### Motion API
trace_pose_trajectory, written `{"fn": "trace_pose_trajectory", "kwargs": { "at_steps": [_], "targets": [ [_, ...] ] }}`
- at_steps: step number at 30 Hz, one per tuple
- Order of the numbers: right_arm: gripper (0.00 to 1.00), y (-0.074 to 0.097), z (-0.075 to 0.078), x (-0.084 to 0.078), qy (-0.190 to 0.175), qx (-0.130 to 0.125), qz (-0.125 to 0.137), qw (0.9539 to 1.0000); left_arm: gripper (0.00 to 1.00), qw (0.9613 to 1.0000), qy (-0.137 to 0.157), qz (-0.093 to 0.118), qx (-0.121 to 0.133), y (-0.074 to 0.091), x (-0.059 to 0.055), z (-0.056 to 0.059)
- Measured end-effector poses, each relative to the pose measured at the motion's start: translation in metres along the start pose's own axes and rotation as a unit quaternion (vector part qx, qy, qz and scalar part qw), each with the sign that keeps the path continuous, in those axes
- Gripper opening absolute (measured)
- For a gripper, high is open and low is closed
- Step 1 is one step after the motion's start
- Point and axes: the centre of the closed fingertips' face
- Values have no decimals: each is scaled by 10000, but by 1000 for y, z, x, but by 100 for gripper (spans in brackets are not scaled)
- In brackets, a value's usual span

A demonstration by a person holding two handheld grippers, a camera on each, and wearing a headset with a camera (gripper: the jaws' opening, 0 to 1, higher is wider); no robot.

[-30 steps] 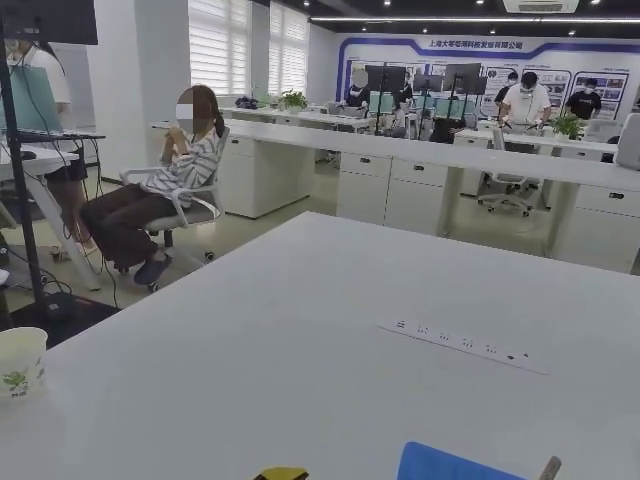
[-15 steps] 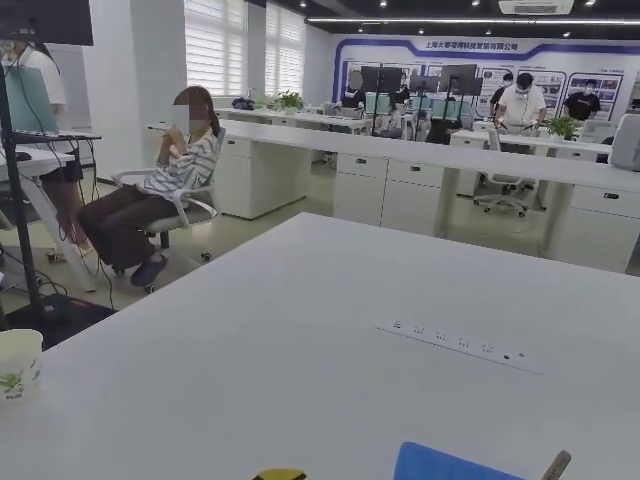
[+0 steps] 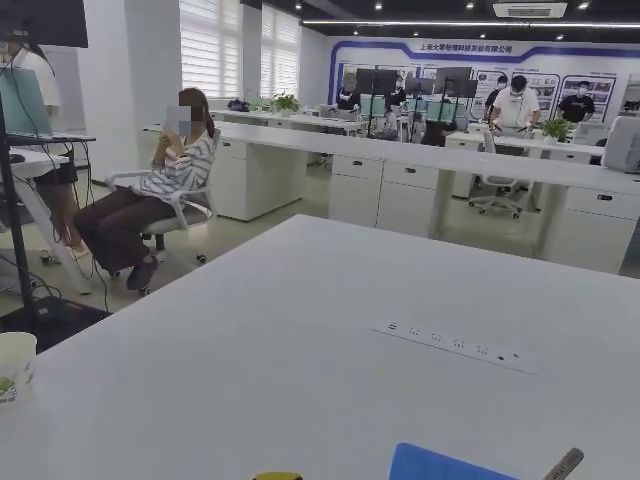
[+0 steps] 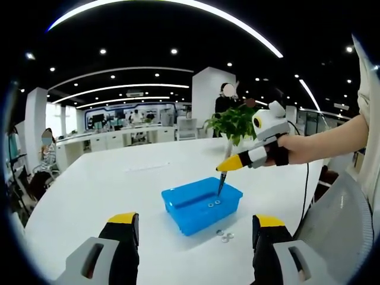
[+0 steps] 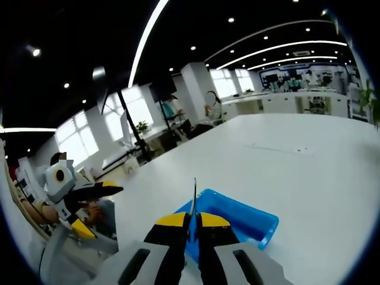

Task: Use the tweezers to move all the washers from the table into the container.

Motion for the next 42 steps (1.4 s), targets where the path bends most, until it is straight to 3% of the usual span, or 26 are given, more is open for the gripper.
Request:
{"fn": "trace_pose_trajectory", "kwargs": {
  "at_steps": [7,13,24,37,42],
  "targets": [
    [3,0,-11,-18,-158,141,-95,9997,79,10000,-13,-2,-9,0,0,0],
    [3,-4,-15,-41,-200,177,-343,9991,79,10000,-18,-18,-19,0,-1,0],
    [3,-12,-13,-72,-210,151,-716,9971,79,10000,-14,-33,-39,0,-1,1],
    [4,-17,-17,-82,-137,162,-807,9965,79,10000,-30,-52,-41,-1,-2,2],
    [4,-20,-20,-83,111,194,-883,9958,78,10000,-37,-61,-53,-1,-2,2]
  ]
}}
Point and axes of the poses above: the centre of the closed fingertips' face, and the gripper's own axes: y roughly backward along the fingers, z roughly to its right, x roughly out of its top, and after that the axes turned 5 degrees about x, right-handed
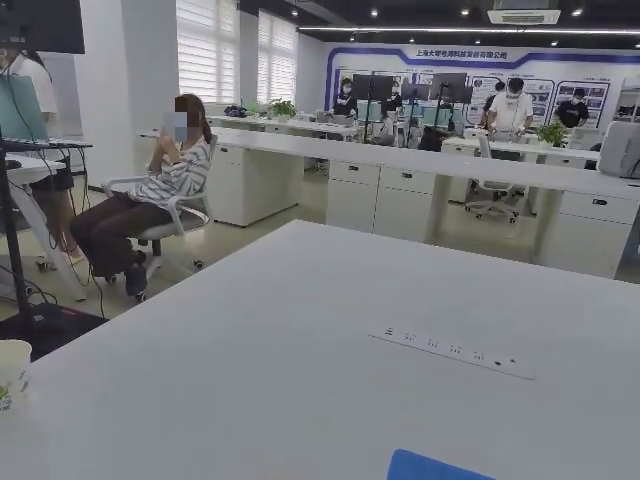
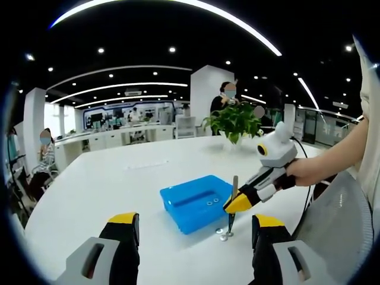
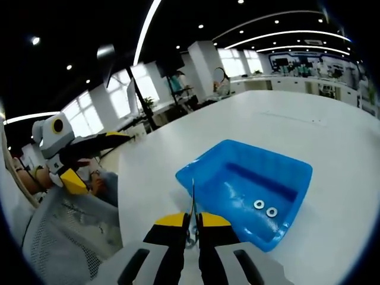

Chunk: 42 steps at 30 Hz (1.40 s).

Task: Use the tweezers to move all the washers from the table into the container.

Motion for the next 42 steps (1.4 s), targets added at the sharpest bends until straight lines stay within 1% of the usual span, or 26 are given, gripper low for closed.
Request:
{"fn": "trace_pose_trajectory", "kwargs": {
  "at_steps": [5,7,10,14,15,16,17,18,20,23,24,27,29,30,32,36,42],
  "targets": [
    [4,-1,-8,-2,391,77,-134,9991,78,10000,2,1,7,0,0,0],
    [4,-2,-11,-3,559,115,-190,9982,78,10000,7,1,9,0,0,0],
    [4,-2,-13,-4,827,100,-280,9961,78,10000,-12,-13,5,0,-1,0],
    [4,-5,-19,-7,1208,136,-436,9916,78,10000,-20,-18,8,0,-1,0],
    [4,-5,-20,-9,1419,134,-531,9884,78,10000,-16,-18,7,0,-1,0],
    [3,-5,-20,-9,1580,122,-548,9858,78,10000,-22,-18,14,0,-1,0],
    [3,-6,-21,-9,1664,131,-561,9844,78,10000,-26,-18,19,0,-1,-1],
    [3,-6,-24,-10,1639,194,-566,9847,78,10000,-26,-14,20,0,-1,-1],
    [3,-5,-22,-10,1613,157,-549,9853,78,10000,-26,-13,23,0,-1,-1],
    [3,-3,-15,-8,1265,96,-446,9909,77,10000,-28,-9,30,1,-1,-1],
    [3,-2,-14,-7,1189,87,-416,9920,77,10000,-23,-6,30,1,0,-1],
    [3,0,-13,-7,1093,89,-412,9931,77,10000,-20,-9,33,1,-1,-1],
    [3,2,-12,-4,1050,75,-364,9938,77,10000,-29,-7,33,1,0,-1],
    [3,4,-13,0,941,89,-269,9952,77,10000,-30,-10,33,1,0,-1],
    [3,6,-12,6,871,88,-152,9960,77,10000,-25,-12,28,1,0,-1],
    [3,9,-11,19,810,74,-3,9967,77,10000,-13,-6,35,1,0,-1],
    [3,14,-12,39,819,136,207,9963,77,10000,-18,-9,43,1,0,-2]
  ]
}}
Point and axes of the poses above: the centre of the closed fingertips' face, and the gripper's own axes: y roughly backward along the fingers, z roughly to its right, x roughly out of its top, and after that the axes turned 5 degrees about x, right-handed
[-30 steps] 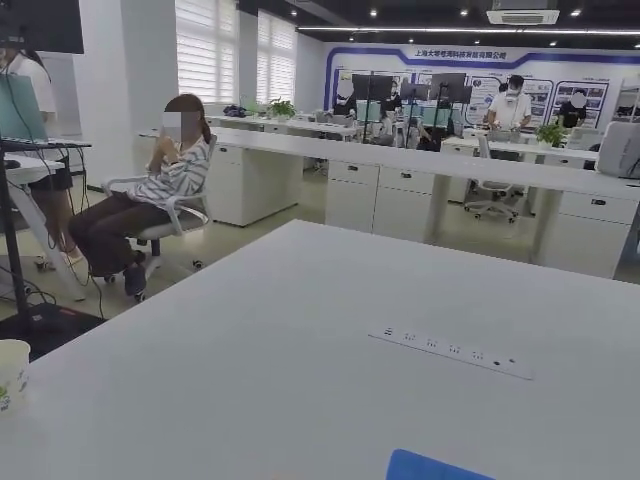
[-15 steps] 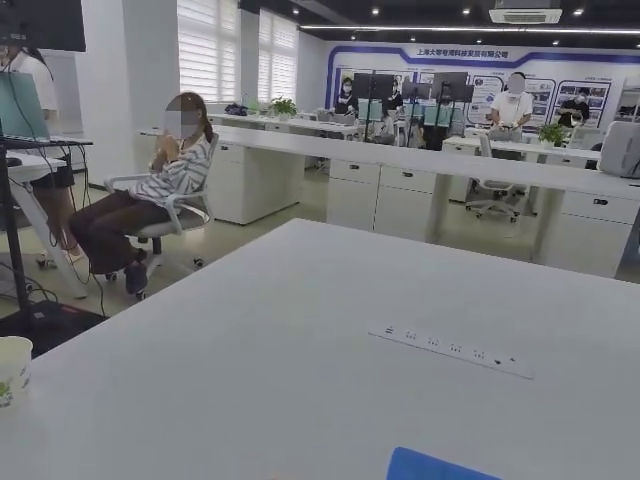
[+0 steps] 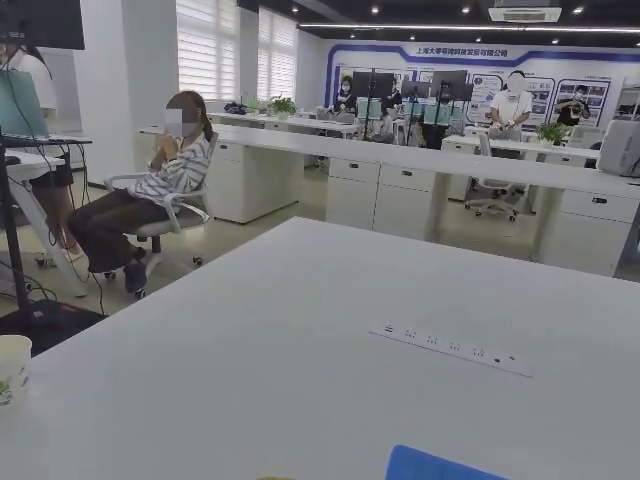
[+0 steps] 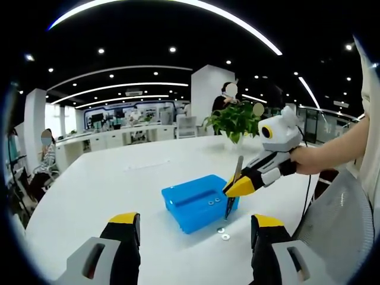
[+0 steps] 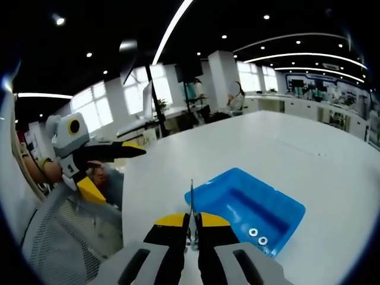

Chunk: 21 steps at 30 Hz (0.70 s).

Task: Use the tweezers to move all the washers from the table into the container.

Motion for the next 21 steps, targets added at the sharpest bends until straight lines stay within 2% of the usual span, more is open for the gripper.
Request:
{"fn": "trace_pose_trajectory", "kwargs": {
  "at_steps": [9,16,21],
  "targets": [
    [3,5,6,26,-52,27,339,9994,77,10000,1,-14,0,0,0,-1],
    [3,6,18,43,-84,-43,546,9985,77,10000,5,-19,-3,0,-1,-1],
    [3,5,28,48,-114,-103,592,9981,77,10000,11,-16,4,-1,-1,-1]
  ]
}}
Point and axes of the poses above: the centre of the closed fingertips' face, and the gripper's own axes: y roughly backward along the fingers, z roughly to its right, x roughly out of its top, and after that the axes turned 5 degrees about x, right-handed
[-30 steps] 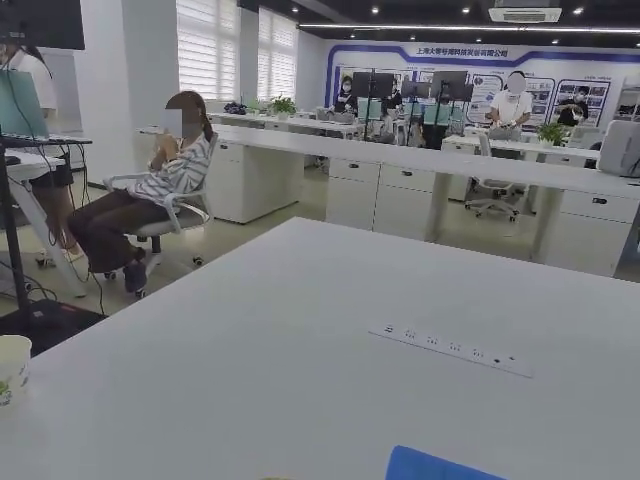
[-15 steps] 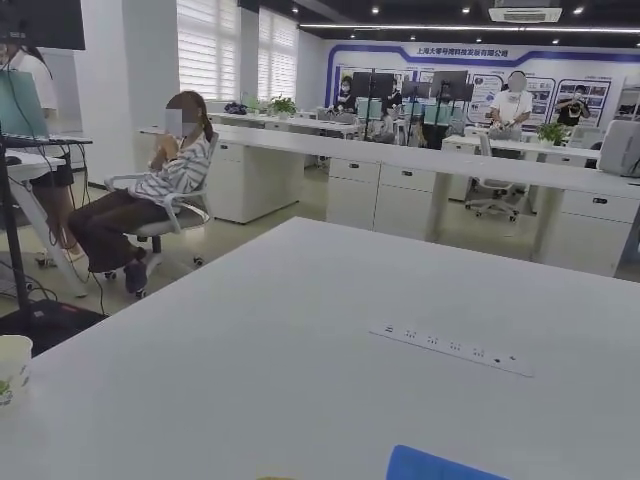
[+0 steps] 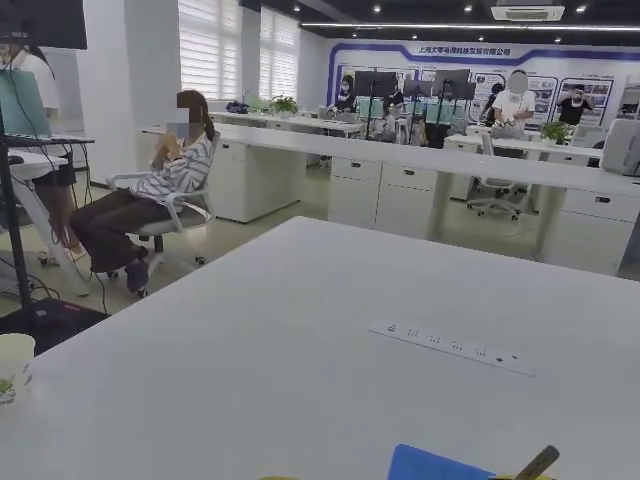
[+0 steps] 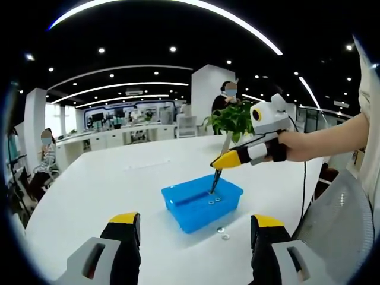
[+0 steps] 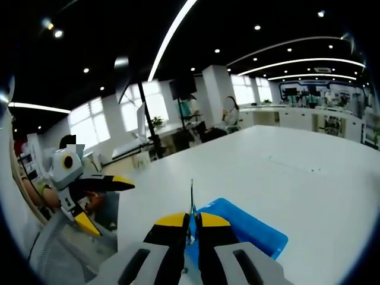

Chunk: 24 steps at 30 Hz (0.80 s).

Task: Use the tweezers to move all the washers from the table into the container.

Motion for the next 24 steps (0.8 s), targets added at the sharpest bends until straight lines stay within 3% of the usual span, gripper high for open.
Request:
{"fn": "trace_pose_trajectory", "kwargs": {
  "at_steps": [13,15,17,24],
  "targets": [
    [3,-7,19,-1,-75,-211,-122,9997,77,10000,26,-46,-37,-1,-2,1],
    [3,-11,22,-6,-126,-207,-185,9995,78,10000,56,-37,-67,-1,-1,2],
    [3,-13,24,-9,-142,-207,-229,9994,80,9993,192,241,-199,0,9,7],
    [3,-25,40,-32,-202,-241,-616,9976,81,9993,266,206,-168,0,7,4]
  ]
}}
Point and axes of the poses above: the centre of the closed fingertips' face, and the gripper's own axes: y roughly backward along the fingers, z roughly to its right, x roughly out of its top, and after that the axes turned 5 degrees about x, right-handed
